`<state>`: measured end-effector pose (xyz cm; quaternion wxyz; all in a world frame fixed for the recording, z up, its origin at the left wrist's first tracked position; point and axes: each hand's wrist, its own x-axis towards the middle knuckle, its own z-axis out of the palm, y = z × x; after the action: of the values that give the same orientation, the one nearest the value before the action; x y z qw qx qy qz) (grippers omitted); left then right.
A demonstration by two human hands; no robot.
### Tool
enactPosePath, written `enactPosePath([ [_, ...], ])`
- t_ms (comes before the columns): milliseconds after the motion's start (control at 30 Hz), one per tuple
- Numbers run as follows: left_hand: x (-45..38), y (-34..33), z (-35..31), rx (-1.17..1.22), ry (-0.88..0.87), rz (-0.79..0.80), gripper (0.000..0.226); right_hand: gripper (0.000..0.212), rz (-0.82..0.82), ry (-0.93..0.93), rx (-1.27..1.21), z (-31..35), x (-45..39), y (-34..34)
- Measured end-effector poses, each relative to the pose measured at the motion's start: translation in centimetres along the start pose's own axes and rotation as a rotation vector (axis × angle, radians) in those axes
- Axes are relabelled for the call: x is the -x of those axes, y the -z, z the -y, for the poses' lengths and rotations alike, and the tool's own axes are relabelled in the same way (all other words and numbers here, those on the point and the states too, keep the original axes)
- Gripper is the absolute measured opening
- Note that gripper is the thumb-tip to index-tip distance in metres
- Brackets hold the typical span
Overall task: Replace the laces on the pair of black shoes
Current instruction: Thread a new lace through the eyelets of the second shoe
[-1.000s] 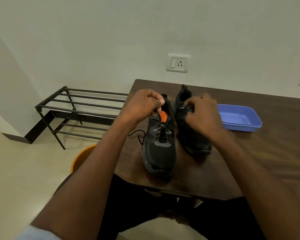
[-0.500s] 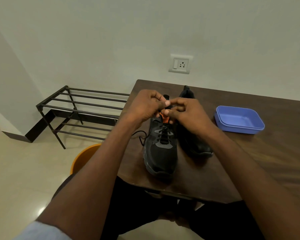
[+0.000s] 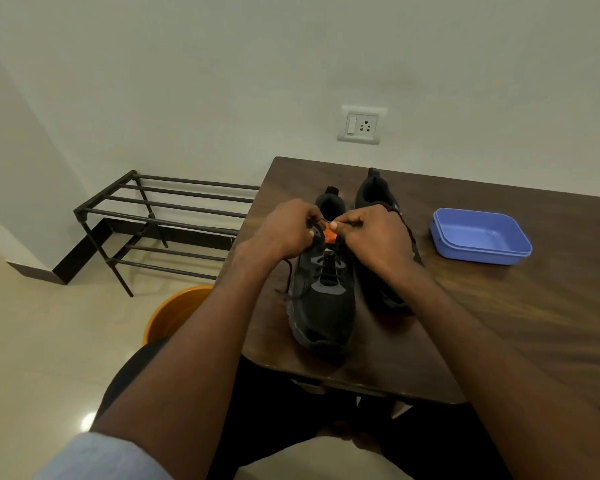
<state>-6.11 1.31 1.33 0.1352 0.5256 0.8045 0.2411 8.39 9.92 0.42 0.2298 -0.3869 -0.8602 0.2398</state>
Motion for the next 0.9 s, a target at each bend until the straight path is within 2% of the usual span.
enactPosePath([
  [133,-0.2,-0.2,0.3,0.114,0.054,-0.005,0.024,0.021,0.04,0.052,0.138,-0.3,0.0,-0.1],
  [333,-0.1,-0.5,0.6,0.157,0.053,-0.025,0.025,0.022,0.063,0.049,0.169,-0.1,-0.2,-0.5],
  [433,0.0,-0.6,0.5,0.167,0.049,-0.012,0.025,0.018,0.103,0.008,0.071,-0.6,-0.3,-1.0],
  [633,0.1,-0.7,0.5,0.195,0.046,-0.02,0.024,0.011,0.161,-0.141,-0.32,-1.3,-0.2,-1.5],
  [900,-0.1,-1.0,0.9,0.286,0.164,-0.029,0.02,0.015,0.148,-0.145,-0.266,-1.1,-0.2,-2.3],
])
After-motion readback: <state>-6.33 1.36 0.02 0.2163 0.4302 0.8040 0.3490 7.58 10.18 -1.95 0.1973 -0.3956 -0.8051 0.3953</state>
